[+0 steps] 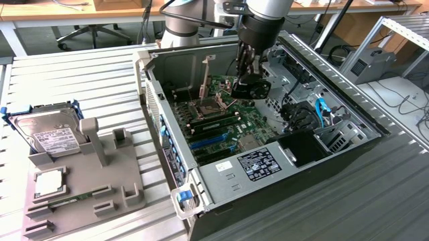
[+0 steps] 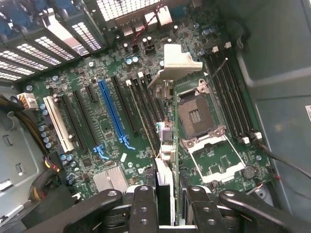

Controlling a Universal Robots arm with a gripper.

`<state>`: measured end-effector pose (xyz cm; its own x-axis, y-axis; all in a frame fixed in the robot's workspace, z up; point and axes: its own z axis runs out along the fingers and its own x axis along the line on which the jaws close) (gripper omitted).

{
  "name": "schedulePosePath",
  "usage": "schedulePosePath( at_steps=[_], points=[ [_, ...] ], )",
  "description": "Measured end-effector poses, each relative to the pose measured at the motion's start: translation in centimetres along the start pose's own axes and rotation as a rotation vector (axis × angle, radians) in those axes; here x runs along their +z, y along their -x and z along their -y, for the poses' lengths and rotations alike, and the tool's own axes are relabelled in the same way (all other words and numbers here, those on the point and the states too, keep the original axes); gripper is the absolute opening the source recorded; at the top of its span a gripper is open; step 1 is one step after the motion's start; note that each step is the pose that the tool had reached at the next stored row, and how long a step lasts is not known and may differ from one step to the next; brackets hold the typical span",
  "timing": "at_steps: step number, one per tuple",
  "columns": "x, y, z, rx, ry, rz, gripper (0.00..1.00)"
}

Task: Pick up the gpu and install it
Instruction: 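Insert the gpu into the slot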

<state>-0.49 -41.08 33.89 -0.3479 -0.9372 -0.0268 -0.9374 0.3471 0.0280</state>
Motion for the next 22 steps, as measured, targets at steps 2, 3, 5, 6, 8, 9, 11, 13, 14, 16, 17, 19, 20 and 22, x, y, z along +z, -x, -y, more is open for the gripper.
schedulePosePath(
  at_steps=[2, 3, 5, 6, 8, 9, 11, 13, 14, 16, 17, 19, 20, 22],
  points=[
    [0.0, 0.0, 0.0, -0.008, 0.0002, -0.0002, 0.29],
    [0.0, 0.0, 0.0, -0.013, 0.0003, -0.0002, 0.29],
    [0.01, 0.0, 0.0, -0.02, 0.0005, -0.0004, 0.29],
    [0.0, 0.0, 0.0, -0.024, 0.0006, -0.0006, 0.29],
    [0.01, 0.0, 0.0, -0.032, 0.0009, -0.0008, 0.29],
    [0.01, 0.0, 0.0, -0.036, 0.001, -0.0007, 0.29],
    [0.01, 0.0, 0.0, -0.044, 0.0011, -0.001, 0.29],
    [0.01, 0.0, 0.0, -0.052, 0.0014, -0.0012, 0.29],
    [0.01, 0.0, 0.0, -0.055, 0.0015, -0.0014, 0.29],
    [0.01, 0.0, 0.0, -0.064, 0.0017, -0.0016, 0.29],
    [0.0, 0.0, 0.0, -0.079, 0.0021, -0.0022, 0.29],
    [0.0, 0.0, 0.0, -0.087, 0.0023, -0.0024, 0.29],
    [0.0, 0.0, 0.0, -0.091, 0.0024, -0.0025, 0.29],
    [0.0, 0.0, 0.0, -0.099, 0.0027, -0.0027, 0.29]
  ],
)
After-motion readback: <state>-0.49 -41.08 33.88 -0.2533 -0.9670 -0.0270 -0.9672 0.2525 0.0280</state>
